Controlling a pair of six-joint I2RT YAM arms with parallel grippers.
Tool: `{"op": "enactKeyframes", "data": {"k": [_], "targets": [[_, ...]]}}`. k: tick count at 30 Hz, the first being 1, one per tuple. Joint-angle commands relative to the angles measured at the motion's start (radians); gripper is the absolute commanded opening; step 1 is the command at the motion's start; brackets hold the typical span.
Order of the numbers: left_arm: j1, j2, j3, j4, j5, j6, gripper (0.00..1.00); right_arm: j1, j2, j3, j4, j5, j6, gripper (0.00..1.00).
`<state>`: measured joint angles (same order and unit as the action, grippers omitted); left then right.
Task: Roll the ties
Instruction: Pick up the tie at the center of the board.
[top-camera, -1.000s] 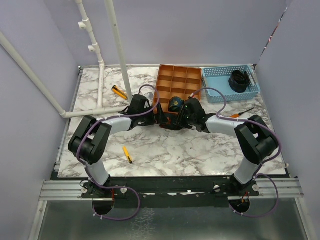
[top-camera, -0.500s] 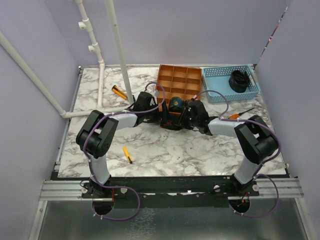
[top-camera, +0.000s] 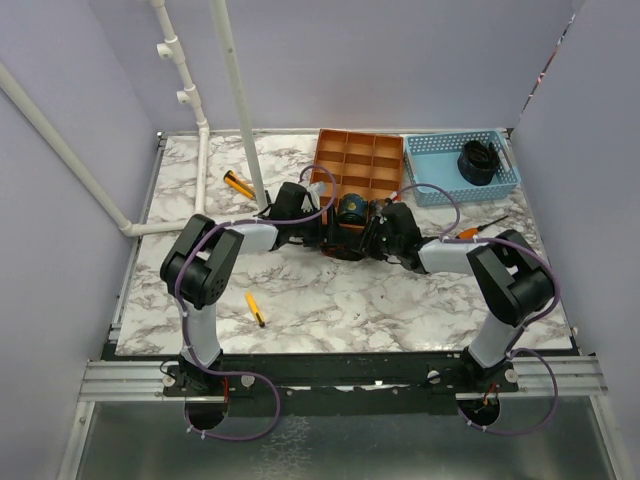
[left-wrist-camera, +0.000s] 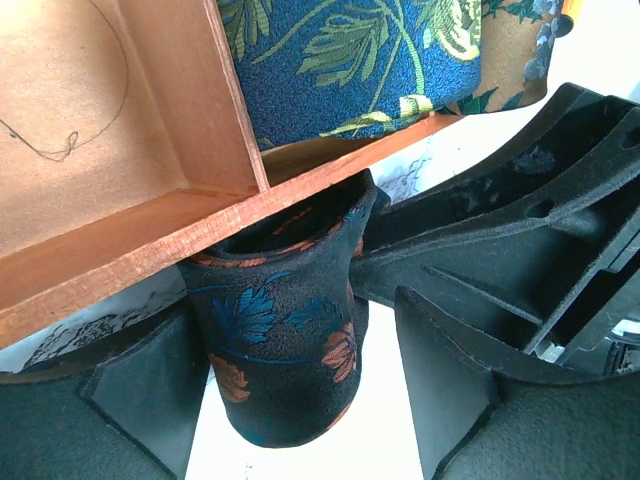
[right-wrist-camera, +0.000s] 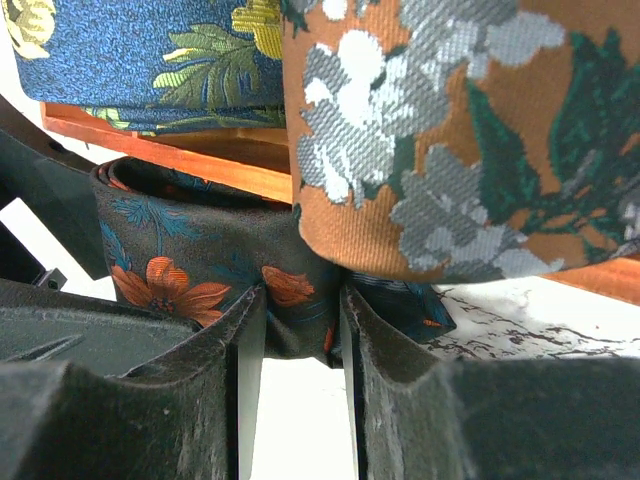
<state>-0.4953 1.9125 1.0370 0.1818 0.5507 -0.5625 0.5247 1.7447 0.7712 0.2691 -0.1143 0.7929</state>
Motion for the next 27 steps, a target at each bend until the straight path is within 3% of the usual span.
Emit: {"op": "enactKeyframes", "data": {"k": [1, 8, 15, 20, 23, 27], "targets": [[-0.01, 0.048, 0.006, -0.031, 0.09, 0.012, 0.7, -0.015, 0.082, -0.064, -0.144, 0.041, -0.04, 0.35], [-0.009, 0.078, 0.016, 0.015, 0.12, -0.028, 0.53, -0.021, 0.084, -0.075, -0.134, 0.041, -0.047, 0.34], [-0.009, 0.084, 0.018, 0.034, 0.12, -0.048, 0.51, -0.022, 0.085, -0.077, -0.126, 0.031, -0.05, 0.33], [-0.01, 0.073, 0.009, 0.033, 0.105, -0.049, 0.18, -0.023, 0.058, -0.08, -0.131, 0.013, -0.053, 0.34], [-0.009, 0.059, -0.003, 0.033, 0.101, -0.045, 0.0, -0.023, 0.013, -0.084, -0.141, -0.006, -0.051, 0.39], [-0.009, 0.016, -0.031, 0.032, 0.085, -0.046, 0.0, -0.023, -0.085, -0.075, -0.213, -0.007, -0.05, 0.56]]}}
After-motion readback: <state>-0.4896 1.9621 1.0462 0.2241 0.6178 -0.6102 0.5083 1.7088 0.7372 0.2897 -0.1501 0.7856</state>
